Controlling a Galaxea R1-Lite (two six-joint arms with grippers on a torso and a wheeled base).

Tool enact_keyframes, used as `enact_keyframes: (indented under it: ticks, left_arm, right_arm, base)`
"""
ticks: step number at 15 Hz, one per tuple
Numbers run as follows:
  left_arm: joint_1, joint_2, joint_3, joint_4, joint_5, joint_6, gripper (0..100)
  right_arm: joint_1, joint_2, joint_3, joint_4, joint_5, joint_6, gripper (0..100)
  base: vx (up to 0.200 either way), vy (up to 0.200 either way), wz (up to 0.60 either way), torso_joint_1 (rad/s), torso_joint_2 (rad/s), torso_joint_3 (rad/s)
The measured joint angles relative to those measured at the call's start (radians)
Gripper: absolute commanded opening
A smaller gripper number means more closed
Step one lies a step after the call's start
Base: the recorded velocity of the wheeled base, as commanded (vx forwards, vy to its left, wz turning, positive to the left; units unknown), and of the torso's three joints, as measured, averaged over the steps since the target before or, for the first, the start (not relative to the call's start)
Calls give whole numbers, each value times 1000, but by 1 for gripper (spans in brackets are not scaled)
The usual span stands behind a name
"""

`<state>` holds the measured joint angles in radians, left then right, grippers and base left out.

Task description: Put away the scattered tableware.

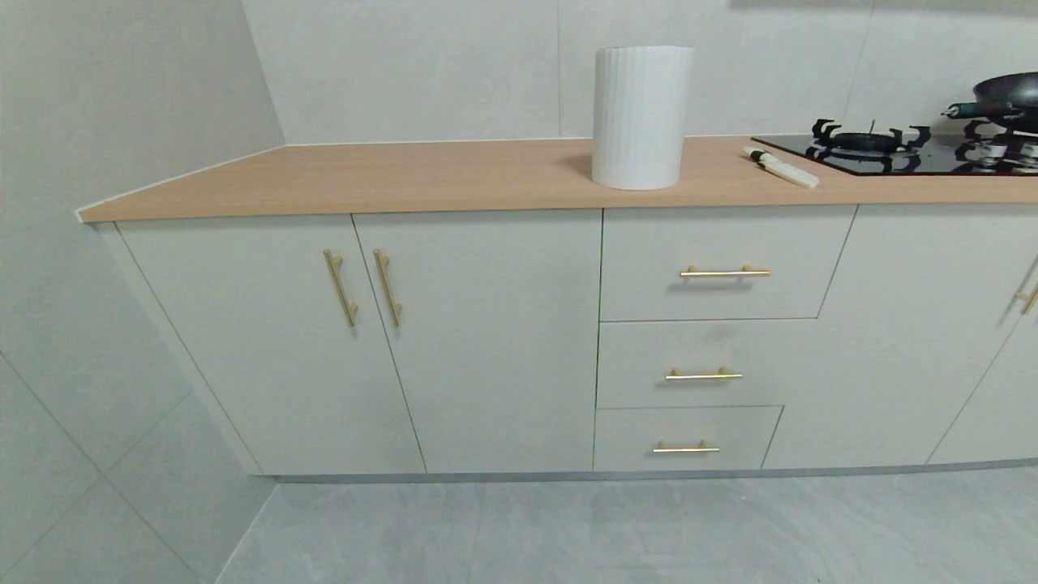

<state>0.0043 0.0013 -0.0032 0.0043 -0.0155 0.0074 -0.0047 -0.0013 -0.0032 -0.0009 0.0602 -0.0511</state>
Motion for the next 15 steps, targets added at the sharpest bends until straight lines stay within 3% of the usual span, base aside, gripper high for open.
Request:
enact_keyframes:
  ticks: [3,15]
  left_arm:
    - [0,0,0,0,0,0,100]
    - [0,0,0,0,0,-2,100]
  right_arm:
    - [0,0,2,1,-19,53,100]
    - [-1,0,3,4,-21,55,100]
  base:
    - [0,0,0,0,0,0]
    - [200,0,0,2,0,1]
